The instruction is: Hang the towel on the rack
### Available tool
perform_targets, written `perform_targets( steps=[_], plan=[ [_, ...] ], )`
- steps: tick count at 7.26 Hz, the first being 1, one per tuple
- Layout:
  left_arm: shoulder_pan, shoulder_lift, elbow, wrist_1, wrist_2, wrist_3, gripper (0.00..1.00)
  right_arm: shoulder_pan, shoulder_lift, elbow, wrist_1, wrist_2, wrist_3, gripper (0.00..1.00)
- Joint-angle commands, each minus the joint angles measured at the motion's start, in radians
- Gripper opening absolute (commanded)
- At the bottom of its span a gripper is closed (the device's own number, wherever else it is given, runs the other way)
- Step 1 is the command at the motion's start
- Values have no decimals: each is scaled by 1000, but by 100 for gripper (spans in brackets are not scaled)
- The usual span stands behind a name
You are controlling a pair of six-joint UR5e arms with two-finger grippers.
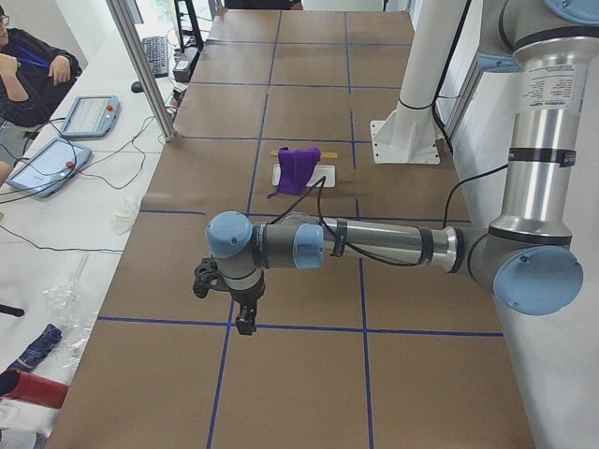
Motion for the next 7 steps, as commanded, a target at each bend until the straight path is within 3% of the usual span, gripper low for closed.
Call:
perform_targets(
  steps=[1,7],
  plan=[
    [0,0,0,0,0,0,100,1,0,1,0,0,-1,100],
    [0,-8,0,-5,1,0,100,4,2,1,0,2,-9,100]
  ],
)
